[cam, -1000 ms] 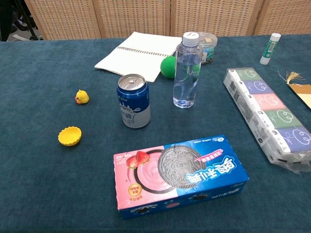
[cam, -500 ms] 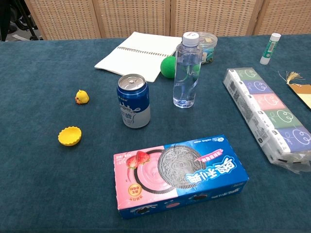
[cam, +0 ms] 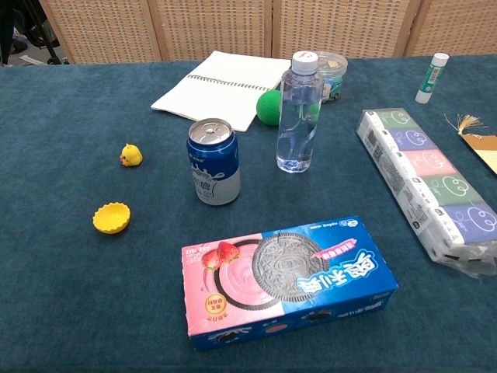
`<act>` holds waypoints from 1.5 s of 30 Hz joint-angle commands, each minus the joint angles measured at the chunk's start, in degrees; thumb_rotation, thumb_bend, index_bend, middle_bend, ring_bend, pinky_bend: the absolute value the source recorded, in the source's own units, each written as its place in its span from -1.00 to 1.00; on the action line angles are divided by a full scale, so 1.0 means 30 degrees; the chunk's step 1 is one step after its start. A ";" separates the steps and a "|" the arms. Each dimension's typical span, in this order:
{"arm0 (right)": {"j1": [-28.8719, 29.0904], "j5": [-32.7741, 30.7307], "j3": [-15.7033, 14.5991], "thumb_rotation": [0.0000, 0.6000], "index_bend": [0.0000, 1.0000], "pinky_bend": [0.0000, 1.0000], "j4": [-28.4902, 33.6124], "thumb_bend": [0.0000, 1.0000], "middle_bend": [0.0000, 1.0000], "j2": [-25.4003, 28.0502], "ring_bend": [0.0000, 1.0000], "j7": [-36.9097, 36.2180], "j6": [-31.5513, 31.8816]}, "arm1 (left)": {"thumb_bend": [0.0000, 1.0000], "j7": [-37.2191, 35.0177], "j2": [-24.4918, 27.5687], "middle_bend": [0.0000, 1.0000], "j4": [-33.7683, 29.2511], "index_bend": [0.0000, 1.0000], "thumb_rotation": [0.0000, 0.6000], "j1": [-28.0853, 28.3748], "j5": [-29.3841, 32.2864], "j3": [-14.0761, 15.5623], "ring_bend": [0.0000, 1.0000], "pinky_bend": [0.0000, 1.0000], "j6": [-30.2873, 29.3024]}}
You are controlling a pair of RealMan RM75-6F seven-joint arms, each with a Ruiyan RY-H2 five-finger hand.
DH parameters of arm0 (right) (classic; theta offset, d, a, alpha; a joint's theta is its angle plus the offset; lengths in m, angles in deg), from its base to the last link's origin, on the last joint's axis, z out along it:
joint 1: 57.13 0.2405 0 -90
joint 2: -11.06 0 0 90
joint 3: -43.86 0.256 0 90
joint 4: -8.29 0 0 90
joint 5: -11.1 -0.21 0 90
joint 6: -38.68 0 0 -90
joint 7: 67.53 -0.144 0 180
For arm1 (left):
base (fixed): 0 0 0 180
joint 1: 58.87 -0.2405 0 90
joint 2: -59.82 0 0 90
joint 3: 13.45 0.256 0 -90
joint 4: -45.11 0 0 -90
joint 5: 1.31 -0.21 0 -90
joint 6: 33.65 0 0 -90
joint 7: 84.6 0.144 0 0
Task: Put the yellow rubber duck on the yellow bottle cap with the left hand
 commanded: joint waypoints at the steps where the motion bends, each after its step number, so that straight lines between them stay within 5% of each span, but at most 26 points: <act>1: -0.0119 -0.0094 0.0102 1.00 -0.76 -1.00 -0.0023 -1.00 -1.00 0.0155 -1.00 -0.0373 0.0176 | -0.57 0.0026 -0.0012 -1.00 -0.0039 -0.90 1.00 0.0085 0.0089 -0.0068 -1.00 -1.00 0.0158; 12: -0.0080 0.0019 0.0058 1.00 -0.76 -1.00 0.0018 -1.00 -1.00 0.0094 -1.00 -0.0206 0.0093 | -0.57 0.0771 0.0789 -1.00 -0.2094 -0.69 1.00 0.3120 0.3301 -0.2304 -1.00 -1.00 0.4797; 20: 0.0054 -0.0190 0.0088 1.00 -0.76 -1.00 0.0004 -1.00 -1.00 0.0097 -1.00 -0.0257 -0.0266 | -0.57 0.3996 -0.0902 -1.00 -0.1559 -0.63 1.00 0.7064 0.8977 -0.4433 -1.00 -1.00 0.8862; 31: 0.0179 -0.0428 0.0178 1.00 -0.76 -1.00 -0.0099 -1.00 -1.00 0.0182 -1.00 -0.0578 -0.0566 | -0.56 0.8496 -0.3427 -1.00 -0.0244 -0.41 1.00 1.0696 1.4803 -0.4849 -1.00 -1.00 0.9668; 45: 0.0134 -0.0378 0.0164 1.00 -0.76 -1.00 -0.0142 -1.00 -1.00 0.0393 -1.00 -0.1184 -0.0566 | -0.54 1.0487 -0.5575 -1.00 0.1309 -0.36 1.00 1.3081 1.7903 -0.4538 -1.00 -1.00 0.8890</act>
